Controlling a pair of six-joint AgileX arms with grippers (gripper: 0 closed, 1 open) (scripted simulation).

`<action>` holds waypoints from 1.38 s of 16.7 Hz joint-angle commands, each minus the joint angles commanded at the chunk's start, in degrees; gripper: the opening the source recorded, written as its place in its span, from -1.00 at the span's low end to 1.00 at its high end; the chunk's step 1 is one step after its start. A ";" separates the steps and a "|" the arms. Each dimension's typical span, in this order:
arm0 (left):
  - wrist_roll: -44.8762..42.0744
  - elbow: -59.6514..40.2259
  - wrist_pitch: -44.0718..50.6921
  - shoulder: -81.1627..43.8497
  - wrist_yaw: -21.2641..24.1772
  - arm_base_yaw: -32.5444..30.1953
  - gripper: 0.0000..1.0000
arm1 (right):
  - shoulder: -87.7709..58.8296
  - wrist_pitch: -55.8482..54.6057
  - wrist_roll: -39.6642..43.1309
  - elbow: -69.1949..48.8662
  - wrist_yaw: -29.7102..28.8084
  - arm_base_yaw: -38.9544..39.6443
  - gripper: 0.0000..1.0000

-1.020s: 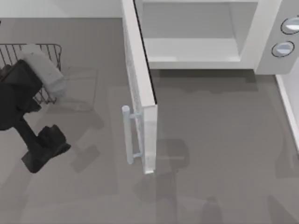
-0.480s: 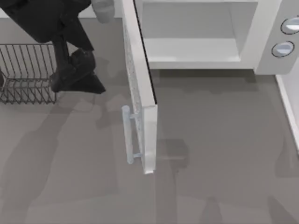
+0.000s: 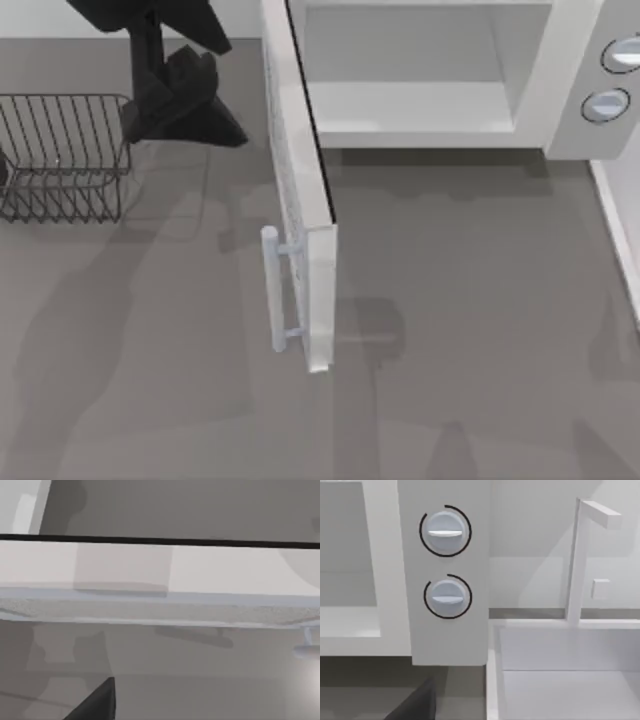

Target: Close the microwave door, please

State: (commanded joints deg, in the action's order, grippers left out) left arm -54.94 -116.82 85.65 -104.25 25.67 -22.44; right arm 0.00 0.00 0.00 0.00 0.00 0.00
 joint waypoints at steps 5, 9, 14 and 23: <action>0.31 1.07 -1.05 0.27 -0.12 -0.13 1.00 | 0.00 0.00 0.00 0.00 0.00 0.00 1.00; 2.62 8.52 -9.14 0.56 -0.77 -2.46 1.00 | 0.00 0.00 0.00 0.00 0.00 0.00 1.00; 5.47 17.23 -18.90 0.67 -1.64 -5.24 1.00 | 0.00 0.00 0.00 0.00 0.00 0.00 1.00; 5.56 17.50 -19.18 0.66 -1.67 -5.34 0.25 | 0.00 0.00 0.00 0.00 0.00 0.00 1.00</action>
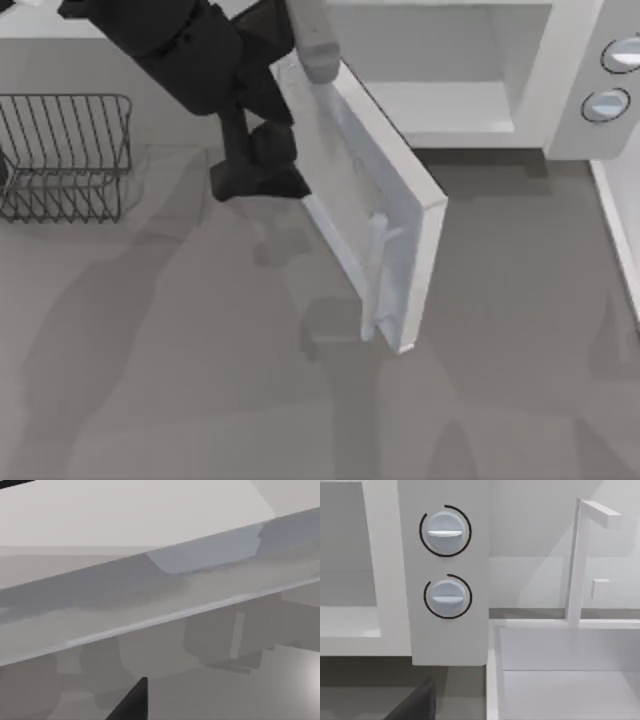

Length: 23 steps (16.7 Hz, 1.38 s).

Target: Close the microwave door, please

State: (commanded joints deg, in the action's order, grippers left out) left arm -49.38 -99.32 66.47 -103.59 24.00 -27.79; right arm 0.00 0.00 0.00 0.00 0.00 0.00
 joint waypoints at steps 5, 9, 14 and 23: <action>0.00 0.00 0.00 0.00 0.00 0.00 -0.51 | 0.00 0.00 0.00 0.00 0.00 0.00 1.00; 0.00 0.00 0.00 0.00 0.00 0.00 -1.00 | 0.00 0.00 0.00 0.00 0.00 0.00 1.00; 0.00 0.00 0.00 0.00 0.00 0.00 -1.00 | 0.00 0.00 0.00 0.00 0.00 0.00 1.00; 1.67 -1.37 -0.43 -1.09 -0.42 -1.56 -1.00 | 0.00 0.00 0.00 0.00 0.00 0.00 1.00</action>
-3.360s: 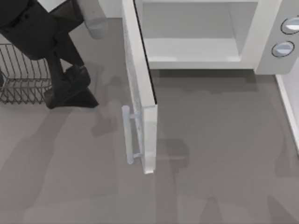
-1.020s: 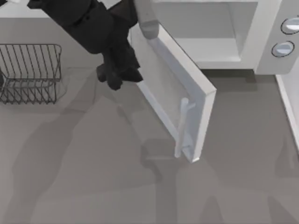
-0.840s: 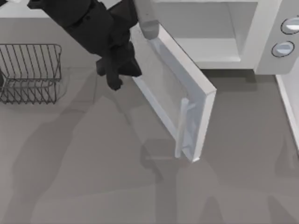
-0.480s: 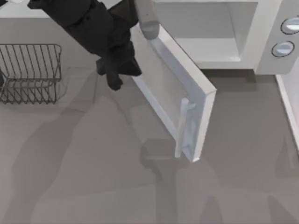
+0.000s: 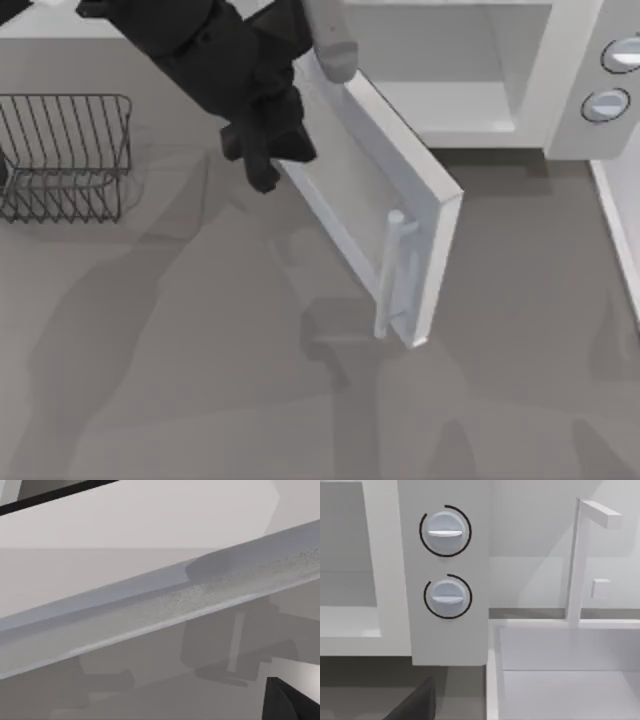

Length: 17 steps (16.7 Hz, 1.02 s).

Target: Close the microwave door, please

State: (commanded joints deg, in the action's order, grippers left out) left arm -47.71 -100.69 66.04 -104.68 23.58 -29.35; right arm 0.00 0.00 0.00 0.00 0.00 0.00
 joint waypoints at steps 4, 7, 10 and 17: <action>1.16 -0.86 -0.31 -0.74 -0.52 -1.12 -1.00 | 0.00 0.00 0.00 0.00 0.00 0.00 1.00; 1.12 -0.62 -0.27 -0.46 -0.45 -0.81 -1.00 | 0.00 0.00 0.00 0.00 0.00 0.00 1.00; 2.25 -1.77 -0.40 -1.45 -0.67 -1.96 -1.00 | 0.00 0.00 0.00 0.00 0.00 0.00 1.00; 3.86 -3.11 -0.75 -2.43 -1.33 -3.36 -1.00 | 0.00 0.00 0.00 0.00 0.00 0.00 1.00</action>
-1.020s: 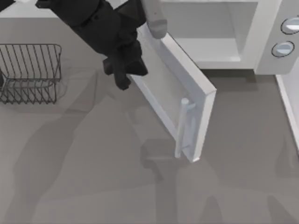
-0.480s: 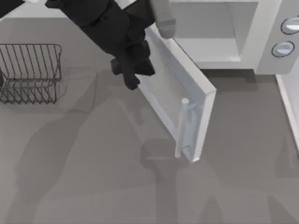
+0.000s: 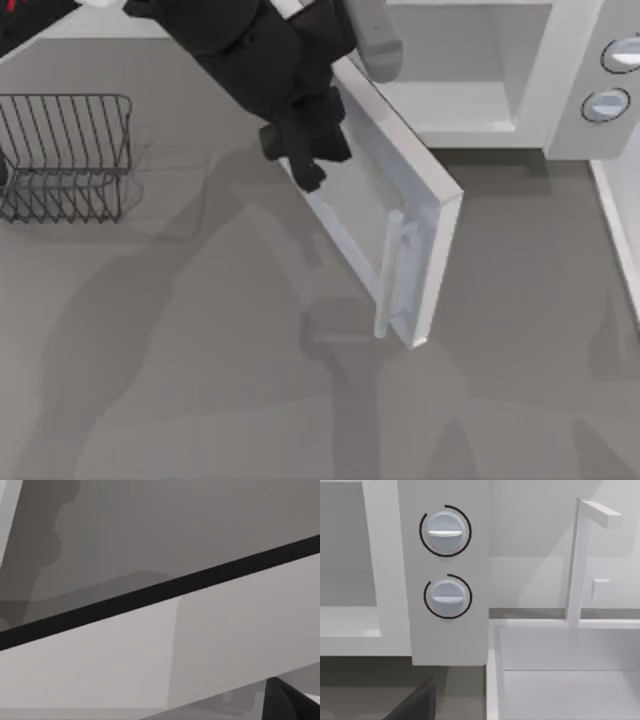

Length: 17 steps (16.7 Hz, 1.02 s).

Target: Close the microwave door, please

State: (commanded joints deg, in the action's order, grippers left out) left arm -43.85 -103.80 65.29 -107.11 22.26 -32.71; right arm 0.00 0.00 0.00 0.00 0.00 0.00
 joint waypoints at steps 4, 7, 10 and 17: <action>1.62 -1.86 -0.02 -1.64 -0.51 -1.64 -1.00 | 0.00 0.00 0.00 0.00 0.00 0.00 1.00; 2.39 -2.83 -0.27 -2.19 -0.91 -2.44 -1.00 | 0.00 0.00 0.00 0.00 0.00 0.00 1.00; 2.34 -2.58 -0.24 -1.95 -0.83 -2.15 -1.00 | 0.00 0.00 0.00 0.00 0.00 0.00 1.00; 4.11 -5.21 -0.21 -3.93 -1.51 -4.00 -1.00 | 0.00 0.00 0.00 0.00 0.00 0.00 1.00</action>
State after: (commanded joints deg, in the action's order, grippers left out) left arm -39.73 -109.01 65.09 -111.03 20.74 -36.71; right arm 0.00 0.00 0.00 0.00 0.00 0.00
